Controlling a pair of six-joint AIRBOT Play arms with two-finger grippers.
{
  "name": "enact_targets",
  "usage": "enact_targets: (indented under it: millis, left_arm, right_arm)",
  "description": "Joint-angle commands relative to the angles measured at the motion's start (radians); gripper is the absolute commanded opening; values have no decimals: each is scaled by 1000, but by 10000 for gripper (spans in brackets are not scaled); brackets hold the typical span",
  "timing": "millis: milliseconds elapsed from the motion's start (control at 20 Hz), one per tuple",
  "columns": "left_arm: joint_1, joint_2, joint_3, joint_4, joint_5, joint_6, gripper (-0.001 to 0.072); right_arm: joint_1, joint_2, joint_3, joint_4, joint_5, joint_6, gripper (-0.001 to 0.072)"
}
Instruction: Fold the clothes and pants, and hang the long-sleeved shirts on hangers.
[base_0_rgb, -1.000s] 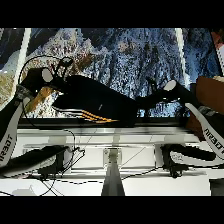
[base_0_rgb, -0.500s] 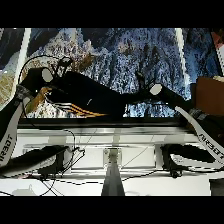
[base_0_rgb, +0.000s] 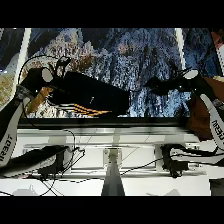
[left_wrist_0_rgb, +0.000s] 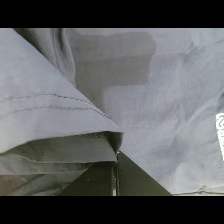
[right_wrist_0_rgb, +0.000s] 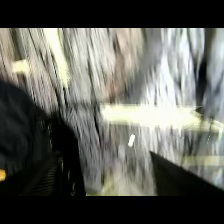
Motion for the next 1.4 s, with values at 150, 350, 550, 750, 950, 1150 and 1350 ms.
enact_targets:
  millis: [150,350,550,750,950,1150,1350]
  left_arm:
    - [-4,-1,-1,-48,-2,-8,10]
    - [-4,-1,-1,-48,-2,-8,10]
    - [-4,-1,-1,-48,-1,-8,10]
    - [-4,-1,-1,-48,-2,-8,10]
    - [-3,-1,-1,-47,-1,-7,11]
    - [2,4,3,55,1,-11,695]
    - [14,49,45,160,-2,-11,703]
  right_arm:
    - [161,-76,-62,216,22,-32,688]
    - [353,-100,-62,245,-153,50,687]
    - [428,-140,-58,253,-204,61,674]
    - [426,-140,-29,256,-218,-34,253]
    - [425,-139,40,251,-262,-114,25]
    - [391,-113,171,118,-257,-140,25]
    - [284,-35,271,-110,-219,-35,25]
